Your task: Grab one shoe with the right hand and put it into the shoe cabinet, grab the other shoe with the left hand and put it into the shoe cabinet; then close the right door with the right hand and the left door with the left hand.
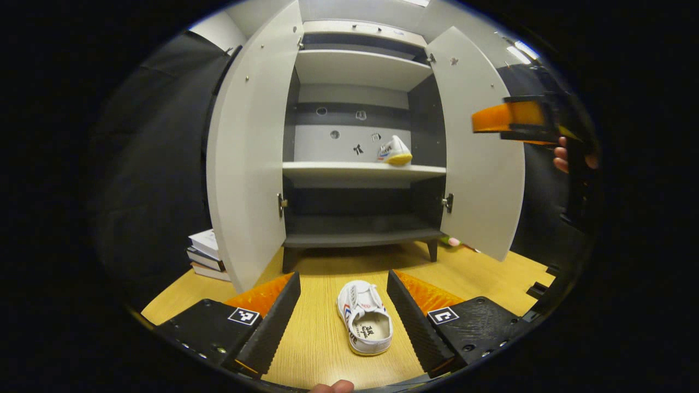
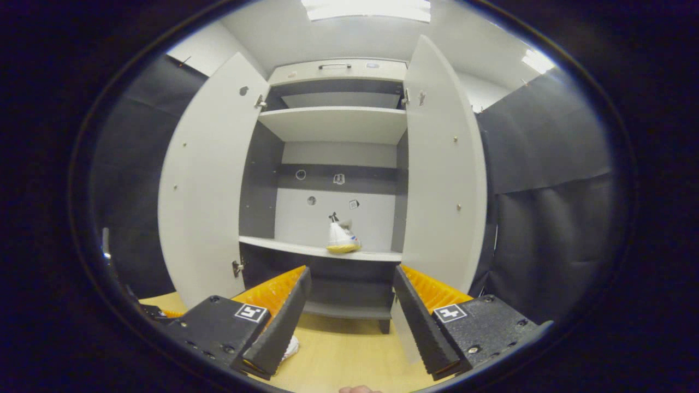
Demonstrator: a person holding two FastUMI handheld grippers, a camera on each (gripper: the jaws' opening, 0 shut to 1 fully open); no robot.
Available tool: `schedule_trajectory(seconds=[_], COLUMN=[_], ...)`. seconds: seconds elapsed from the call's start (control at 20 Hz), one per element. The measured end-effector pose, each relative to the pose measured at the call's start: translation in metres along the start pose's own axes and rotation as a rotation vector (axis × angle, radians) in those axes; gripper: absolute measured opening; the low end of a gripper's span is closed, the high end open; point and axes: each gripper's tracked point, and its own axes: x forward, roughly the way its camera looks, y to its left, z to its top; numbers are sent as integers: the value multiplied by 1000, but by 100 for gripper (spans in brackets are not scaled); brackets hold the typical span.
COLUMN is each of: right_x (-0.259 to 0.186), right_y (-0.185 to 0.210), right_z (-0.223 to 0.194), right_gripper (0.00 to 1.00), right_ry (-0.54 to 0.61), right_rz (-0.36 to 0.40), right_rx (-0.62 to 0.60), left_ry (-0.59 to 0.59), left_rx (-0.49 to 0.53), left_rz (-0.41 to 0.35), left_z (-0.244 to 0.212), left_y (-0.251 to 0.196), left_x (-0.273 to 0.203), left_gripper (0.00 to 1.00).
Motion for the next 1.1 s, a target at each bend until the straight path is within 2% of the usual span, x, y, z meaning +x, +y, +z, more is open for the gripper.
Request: schedule_trajectory(seconds=[0.1,0.2,0.4,0.55,0.75,1.1], right_x=[-31,-50,-61,-61,-55,-49], right_y=[-3,-7,-37,-52,-64,-72], right_z=[-24,-40,-58,-56,-60,-79], right_gripper=[95,96,96,96,96,96], right_ry=[48,90,129,123,132,183], right_rz=[-1,0,-65,-91,-108,-116], right_rx=[5,41,25,12,20,21], left_ry=[78,141,266,340,373,426], left_rx=[27,44,68,55,69,-2], left_rz=[8,-24,-51,-29,3,-94], left_z=[-25,-46,-87,-111,-122,-133], left_y=[5,1,-5,2,10,-9], left_x=[15,28,56,72,88,120], left_gripper=[96,96,96,96,97,96])
